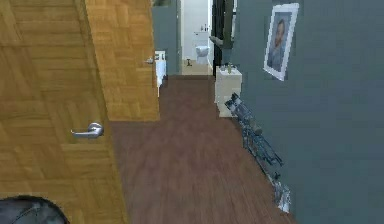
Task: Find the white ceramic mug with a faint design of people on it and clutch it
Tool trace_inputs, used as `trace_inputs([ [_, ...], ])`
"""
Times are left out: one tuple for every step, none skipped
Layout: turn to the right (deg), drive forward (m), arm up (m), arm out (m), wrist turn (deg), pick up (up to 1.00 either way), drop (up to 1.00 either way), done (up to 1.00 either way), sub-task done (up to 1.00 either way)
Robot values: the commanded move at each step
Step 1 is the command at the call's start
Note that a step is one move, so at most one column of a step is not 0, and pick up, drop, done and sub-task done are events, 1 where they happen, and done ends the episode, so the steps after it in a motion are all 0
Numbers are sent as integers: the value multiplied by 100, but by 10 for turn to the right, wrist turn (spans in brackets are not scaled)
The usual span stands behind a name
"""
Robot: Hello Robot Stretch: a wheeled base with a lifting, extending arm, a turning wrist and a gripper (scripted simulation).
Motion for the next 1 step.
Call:
trace_inputs([
  [0,100,0,0,0,0,0,0,0],
])
